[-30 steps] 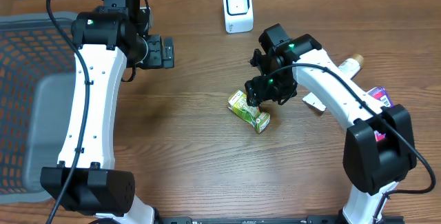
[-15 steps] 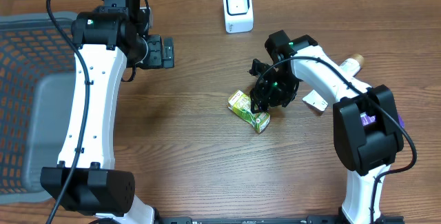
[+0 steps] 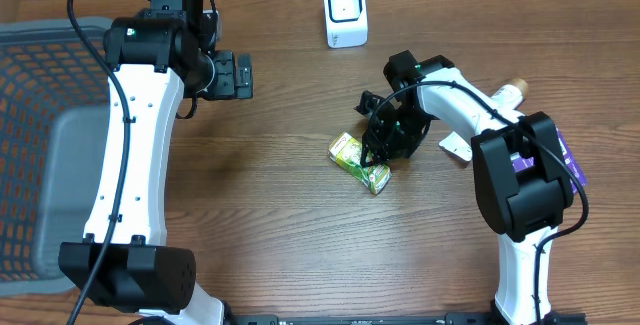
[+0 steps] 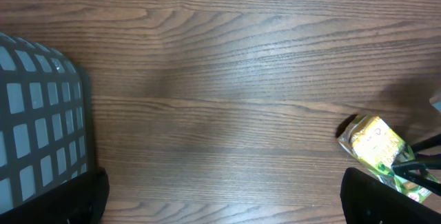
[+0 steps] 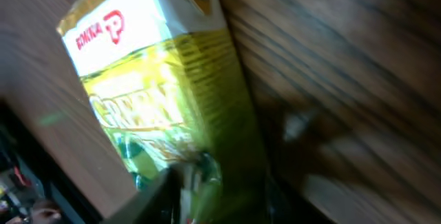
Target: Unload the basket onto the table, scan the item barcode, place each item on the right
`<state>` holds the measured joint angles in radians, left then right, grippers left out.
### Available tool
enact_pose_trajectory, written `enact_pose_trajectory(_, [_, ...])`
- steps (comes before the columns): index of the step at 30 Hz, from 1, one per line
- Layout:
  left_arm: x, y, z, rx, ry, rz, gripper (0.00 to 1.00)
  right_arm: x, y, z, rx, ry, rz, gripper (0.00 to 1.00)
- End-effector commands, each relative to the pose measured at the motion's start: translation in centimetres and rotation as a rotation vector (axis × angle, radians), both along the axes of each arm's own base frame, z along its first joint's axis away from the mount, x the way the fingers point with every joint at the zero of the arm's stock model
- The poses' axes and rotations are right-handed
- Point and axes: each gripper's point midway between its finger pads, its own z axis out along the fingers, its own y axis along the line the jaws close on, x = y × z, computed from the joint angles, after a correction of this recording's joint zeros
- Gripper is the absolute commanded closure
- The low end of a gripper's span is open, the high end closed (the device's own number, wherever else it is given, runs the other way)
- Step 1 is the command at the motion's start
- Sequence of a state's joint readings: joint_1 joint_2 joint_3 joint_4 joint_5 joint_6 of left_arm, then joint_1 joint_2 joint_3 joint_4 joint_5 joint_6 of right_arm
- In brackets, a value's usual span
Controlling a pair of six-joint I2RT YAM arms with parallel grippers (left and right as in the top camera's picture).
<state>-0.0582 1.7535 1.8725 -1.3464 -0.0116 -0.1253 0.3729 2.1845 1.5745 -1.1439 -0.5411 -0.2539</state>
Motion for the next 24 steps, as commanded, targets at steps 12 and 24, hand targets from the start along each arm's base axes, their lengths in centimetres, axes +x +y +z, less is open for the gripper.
enact_pose_trajectory(12, [0.0,0.0,0.0,-0.015,0.000,0.012,0.01,-1.2,2.6,0.6,0.141,0.151,-0.084,0.96])
enact_pose_trajectory(24, [0.0,0.0,0.0,-0.015,0.000,0.012,0.00,-2.2,2.3,-2.4,-0.061,-0.078,0.236,0.39])
